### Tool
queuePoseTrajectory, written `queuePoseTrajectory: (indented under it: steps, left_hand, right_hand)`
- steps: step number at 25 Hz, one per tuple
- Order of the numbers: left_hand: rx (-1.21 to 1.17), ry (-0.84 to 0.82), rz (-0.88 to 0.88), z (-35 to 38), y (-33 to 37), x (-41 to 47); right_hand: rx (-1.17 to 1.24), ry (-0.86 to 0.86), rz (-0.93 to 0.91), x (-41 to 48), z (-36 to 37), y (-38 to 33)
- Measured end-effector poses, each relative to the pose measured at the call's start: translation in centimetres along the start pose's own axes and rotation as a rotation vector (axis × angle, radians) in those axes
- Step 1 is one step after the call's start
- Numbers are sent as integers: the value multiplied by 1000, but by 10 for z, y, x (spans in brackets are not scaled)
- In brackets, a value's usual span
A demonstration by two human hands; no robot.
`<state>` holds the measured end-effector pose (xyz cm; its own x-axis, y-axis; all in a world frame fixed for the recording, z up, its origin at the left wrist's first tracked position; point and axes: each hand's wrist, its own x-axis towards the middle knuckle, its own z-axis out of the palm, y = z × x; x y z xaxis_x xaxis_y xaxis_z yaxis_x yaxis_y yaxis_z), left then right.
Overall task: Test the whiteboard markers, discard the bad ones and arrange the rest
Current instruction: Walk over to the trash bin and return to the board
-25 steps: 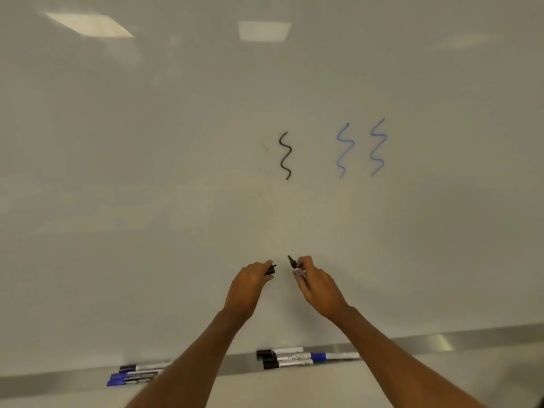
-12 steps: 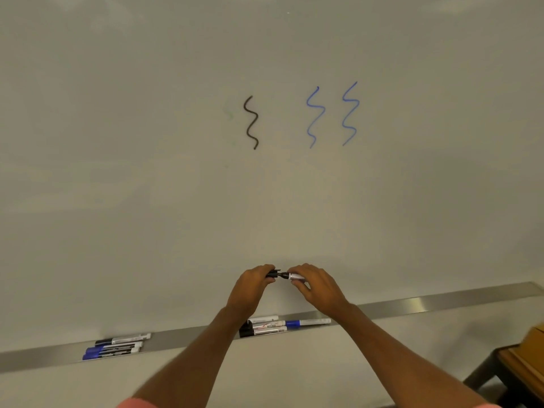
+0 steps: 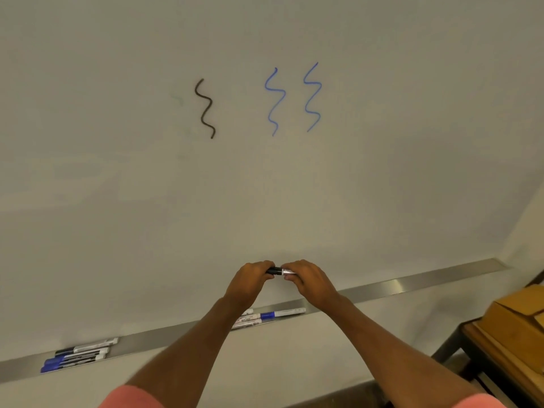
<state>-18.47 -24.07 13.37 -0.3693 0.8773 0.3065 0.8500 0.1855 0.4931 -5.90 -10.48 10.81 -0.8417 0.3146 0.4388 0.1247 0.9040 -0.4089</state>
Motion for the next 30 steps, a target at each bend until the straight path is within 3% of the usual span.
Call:
queuePoseTrajectory:
  steps: [10, 21, 27, 30]
  left_hand:
    - [107, -57, 181, 76, 41, 29]
    - [155, -273, 349, 171, 94, 57]
    - [157, -288, 234, 231, 125, 64]
    - [173, -375, 166, 270, 132, 60]
  right_hand:
    - [164, -53, 244, -51, -34, 51]
    - [194, -230, 575, -122, -75, 112]
    - [40, -319, 677, -173, -81, 153]
    - [-8, -329, 793, -208, -77, 175]
